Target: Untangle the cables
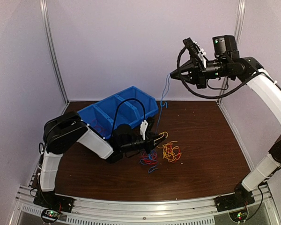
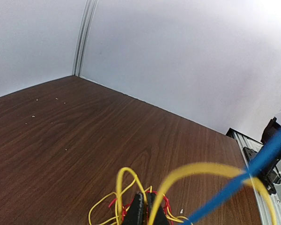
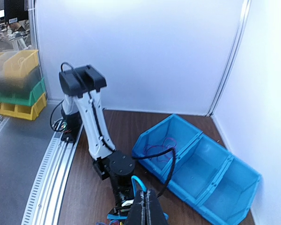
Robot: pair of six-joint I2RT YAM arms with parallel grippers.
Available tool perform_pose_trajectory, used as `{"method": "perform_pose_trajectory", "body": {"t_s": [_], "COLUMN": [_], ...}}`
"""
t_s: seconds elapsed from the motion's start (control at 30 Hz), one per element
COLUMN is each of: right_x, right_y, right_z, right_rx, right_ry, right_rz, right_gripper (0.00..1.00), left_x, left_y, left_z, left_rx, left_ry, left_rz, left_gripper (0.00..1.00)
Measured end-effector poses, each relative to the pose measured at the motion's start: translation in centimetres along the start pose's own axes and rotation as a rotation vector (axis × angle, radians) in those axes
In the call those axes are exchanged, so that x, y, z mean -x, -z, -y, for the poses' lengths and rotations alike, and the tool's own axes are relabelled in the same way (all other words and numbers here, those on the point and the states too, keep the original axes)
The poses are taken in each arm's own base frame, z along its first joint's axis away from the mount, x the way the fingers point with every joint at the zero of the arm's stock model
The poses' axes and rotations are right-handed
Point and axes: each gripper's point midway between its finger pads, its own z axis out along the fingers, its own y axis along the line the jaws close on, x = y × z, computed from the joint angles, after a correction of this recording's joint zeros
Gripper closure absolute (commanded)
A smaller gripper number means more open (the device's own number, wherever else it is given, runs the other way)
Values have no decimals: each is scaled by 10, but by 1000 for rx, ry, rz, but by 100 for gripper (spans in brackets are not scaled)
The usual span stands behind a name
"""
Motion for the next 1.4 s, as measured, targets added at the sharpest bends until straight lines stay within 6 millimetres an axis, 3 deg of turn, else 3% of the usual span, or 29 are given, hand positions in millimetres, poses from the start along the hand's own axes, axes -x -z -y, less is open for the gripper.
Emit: {"method": "perform_pose_trajectory", "body": {"t_s": [0.2,0.27,0.43,0.57,0.7,0.87,0.93,1.07,1.1,1.17,1.23,1.33,1.4], "right_x": [84,103,109,88,42,-57,-108,-202,-217,-248,-273,-298,-303], "right_y": [56,71,81,74,63,60,73,116,124,137,139,139,137], "right_z": [12,12,16,20,26,45,54,70,71,69,60,50,46], "right_rx": [-100,-124,-147,-142,-157,-241,-306,-490,-525,-595,-621,-625,-610], "right_ry": [122,156,148,101,10,-159,-242,-417,-442,-478,-503,-523,-521], "right_rz": [160,197,215,195,138,7,-48,-149,-172,-229,-284,-358,-378], "right_gripper": [100,100,100,100,100,100,100,100,95,73,58,50,48], "left_x": [-23,-32,-38,-43,-44,-18,-5,10,11,13,16,17,17], "left_y": [7,9,11,14,24,39,42,41,39,34,26,15,12], "left_z": [-6,-8,-9,-10,-6,3,7,11,10,10,9,8,8], "left_rx": [17,27,33,37,44,51,47,38,37,31,22,7,-1], "left_ry": [38,52,64,72,85,75,65,52,52,54,57,61,64], "left_rz": [-21,-37,-49,-61,-74,-37,-9,28,29,35,44,44,39], "left_gripper": [95,94,94,94,96,97,97,98,98,98,98,98,98]}}
